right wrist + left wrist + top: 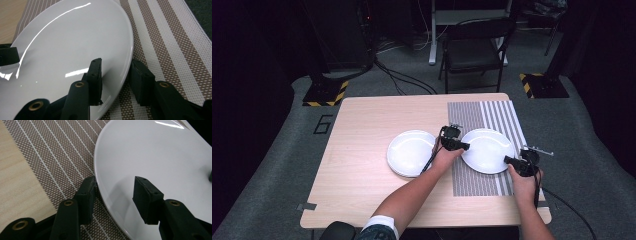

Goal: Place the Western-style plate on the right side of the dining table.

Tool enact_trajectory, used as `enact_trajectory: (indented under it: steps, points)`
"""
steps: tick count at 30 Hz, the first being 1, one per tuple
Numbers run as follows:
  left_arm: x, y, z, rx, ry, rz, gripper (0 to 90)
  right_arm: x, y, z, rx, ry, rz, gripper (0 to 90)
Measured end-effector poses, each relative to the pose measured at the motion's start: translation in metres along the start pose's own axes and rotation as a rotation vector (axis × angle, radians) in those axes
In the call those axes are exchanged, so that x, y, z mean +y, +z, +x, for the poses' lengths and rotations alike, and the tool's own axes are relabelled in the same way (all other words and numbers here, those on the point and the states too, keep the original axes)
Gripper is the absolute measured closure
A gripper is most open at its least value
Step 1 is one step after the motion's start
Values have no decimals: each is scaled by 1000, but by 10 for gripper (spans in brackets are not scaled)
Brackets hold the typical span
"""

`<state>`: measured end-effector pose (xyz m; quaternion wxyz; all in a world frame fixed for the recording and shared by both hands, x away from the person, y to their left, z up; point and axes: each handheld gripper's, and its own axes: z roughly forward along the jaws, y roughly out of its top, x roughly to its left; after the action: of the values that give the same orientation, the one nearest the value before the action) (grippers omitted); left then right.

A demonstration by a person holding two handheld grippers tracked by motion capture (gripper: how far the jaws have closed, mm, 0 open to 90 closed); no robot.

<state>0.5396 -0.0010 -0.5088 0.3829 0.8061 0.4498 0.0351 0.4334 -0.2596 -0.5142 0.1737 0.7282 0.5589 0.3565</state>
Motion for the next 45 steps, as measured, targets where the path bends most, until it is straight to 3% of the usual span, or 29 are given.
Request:
enact_trajectory:
  steps: [11, 16, 17, 18, 24, 27, 31, 39, 45]
  points:
    - [0, 0, 3, -12, -2, -1, 516, 0, 0, -2, 17, 13, 1, 623]
    - [1, -3, 5, -15, -12, -12, 511, 1, -1, -6, 46, 51, 6, 618]
    - [2, -4, 5, -18, -17, -19, 511, 2, -2, -8, 56, 87, 10, 614]
    - [2, -6, 6, -17, -16, -22, 511, 2, -2, -9, 56, 89, 10, 613]
    - [4, -13, 11, -19, -22, -33, 501, 4, -11, -13, 47, 87, -22, 601]
    - [5, -19, 14, -31, -52, -50, 497, 4, -15, -14, 58, 90, -38, 590]
    - [7, -23, 16, -42, -59, -70, 497, 6, -23, -9, 68, 67, -54, 589]
    - [8, -38, 19, -47, -28, -93, 493, 4, -28, 9, 98, -7, -59, 585]
    - [10, -54, 25, -38, -3, -105, 489, 3, -29, 21, 117, -37, -60, 582]
